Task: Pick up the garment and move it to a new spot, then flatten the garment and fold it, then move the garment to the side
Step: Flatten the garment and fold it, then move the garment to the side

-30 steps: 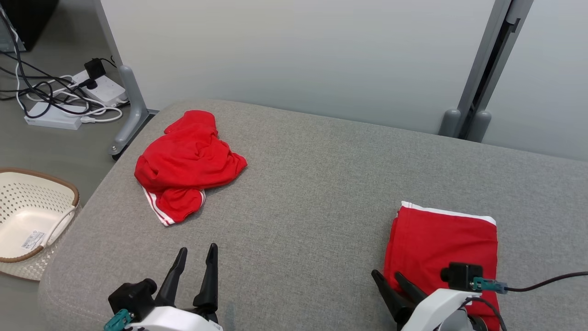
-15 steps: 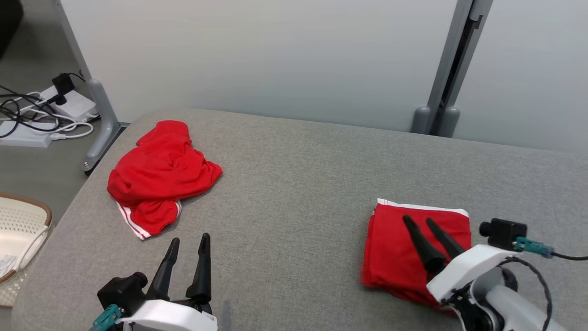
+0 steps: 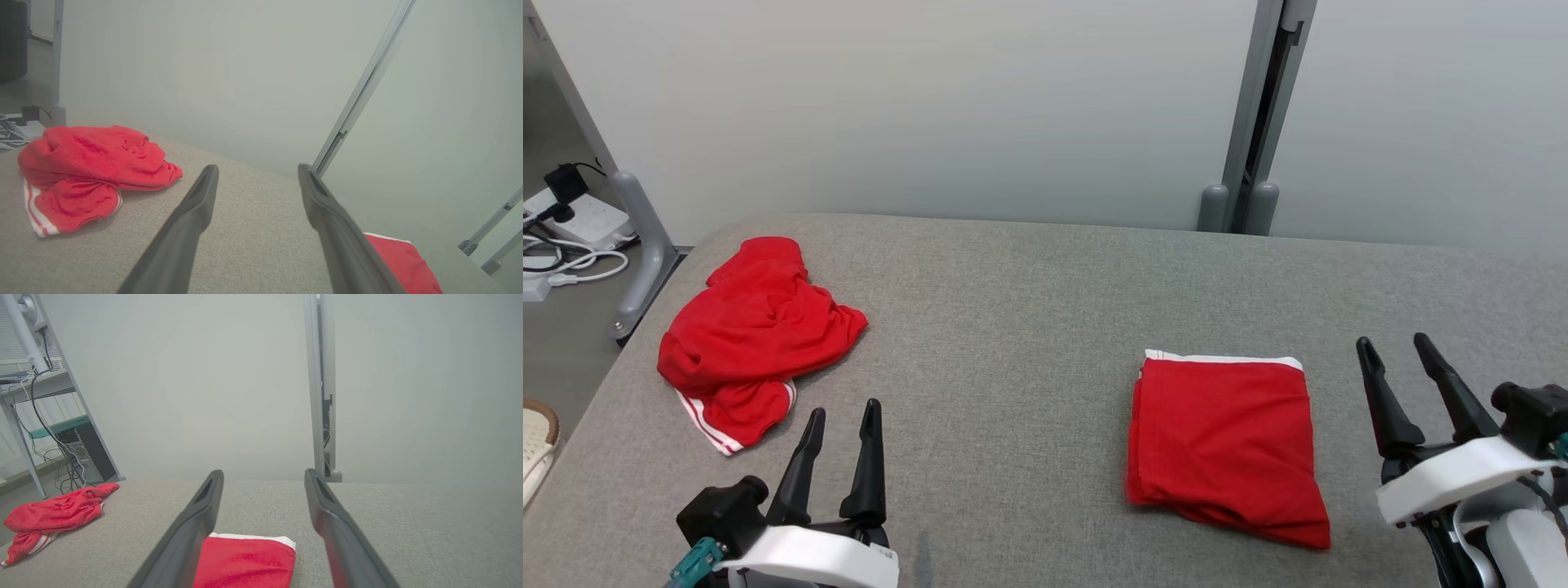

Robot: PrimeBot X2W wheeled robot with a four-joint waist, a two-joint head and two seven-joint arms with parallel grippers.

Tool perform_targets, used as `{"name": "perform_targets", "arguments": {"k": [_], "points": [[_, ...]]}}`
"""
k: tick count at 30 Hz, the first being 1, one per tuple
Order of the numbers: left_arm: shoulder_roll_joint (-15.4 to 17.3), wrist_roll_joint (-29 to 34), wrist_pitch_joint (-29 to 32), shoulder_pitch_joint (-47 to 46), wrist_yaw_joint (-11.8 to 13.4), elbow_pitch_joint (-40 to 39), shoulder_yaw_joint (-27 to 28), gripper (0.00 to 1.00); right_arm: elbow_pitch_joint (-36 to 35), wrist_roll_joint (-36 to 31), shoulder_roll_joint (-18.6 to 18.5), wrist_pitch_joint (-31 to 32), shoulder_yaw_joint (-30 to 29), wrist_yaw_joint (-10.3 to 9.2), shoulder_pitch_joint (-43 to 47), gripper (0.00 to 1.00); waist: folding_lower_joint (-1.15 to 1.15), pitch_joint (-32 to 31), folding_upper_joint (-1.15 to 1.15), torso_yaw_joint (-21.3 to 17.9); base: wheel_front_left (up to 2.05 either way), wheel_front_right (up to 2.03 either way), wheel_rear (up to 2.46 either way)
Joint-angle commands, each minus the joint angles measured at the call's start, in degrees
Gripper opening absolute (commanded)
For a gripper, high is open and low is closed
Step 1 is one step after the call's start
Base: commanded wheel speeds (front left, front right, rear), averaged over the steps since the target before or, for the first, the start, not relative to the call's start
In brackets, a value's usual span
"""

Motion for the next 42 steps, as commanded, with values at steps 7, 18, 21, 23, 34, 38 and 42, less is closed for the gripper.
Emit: {"name": "perform_targets", "arguments": {"k": [7,18,21,23,34,38,42], "points": [[0.22,4.47,-0.27,0.92,0.34,-0.4,-0.79,1.0,-6.97,-11.31,7.02,-0.24,-13.93,0.0,7.77,1.0,0.0,0.22,0.0,-1.12,0.0,0.0,0.0],[0.25,6.03,-0.28,2.43,0.47,0.14,-1.12,1.0,-9.77,-14.85,9.68,-0.24,-18.5,0.0,11.48,1.0,0.0,0.52,0.0,-1.49,0.0,0.0,0.0],[0.26,6.03,-0.28,2.34,0.37,0.31,-1.28,1.0,-9.72,-15.15,9.98,-0.24,-18.99,0.0,11.46,1.0,0.0,0.61,0.0,-1.39,0.0,0.0,0.0],[0.26,6.03,-0.28,2.32,0.19,0.37,-1.41,1.0,-9.59,-15.18,10.14,-0.24,-19.14,0.0,11.41,1.0,0.0,0.65,0.0,-1.36,0.0,0.0,0.0],[0.26,6.03,-0.28,2.57,0.11,-0.16,-2.17,1.0,-8.53,-15.69,10.31,-0.24,-18.86,0.0,11.29,1.0,0.0,0.76,0.0,-1.5,0.0,0.0,0.0],[0.26,5.91,-0.28,2.27,0.02,-0.11,-2.37,1.0,-8.23,-15.46,10.46,-0.24,-18.6,0.0,11.0,1.0,0.0,0.9,0.0,-1.59,0.0,0.0,0.0],[0.25,5.8,-0.28,2.09,-0.07,0.15,-2.58,1.0,-7.98,-15.34,10.36,-0.24,-18.5,0.0,10.7,1.0,0.0,1.03,0.0,-1.59,0.0,0.0,0.0]]}}
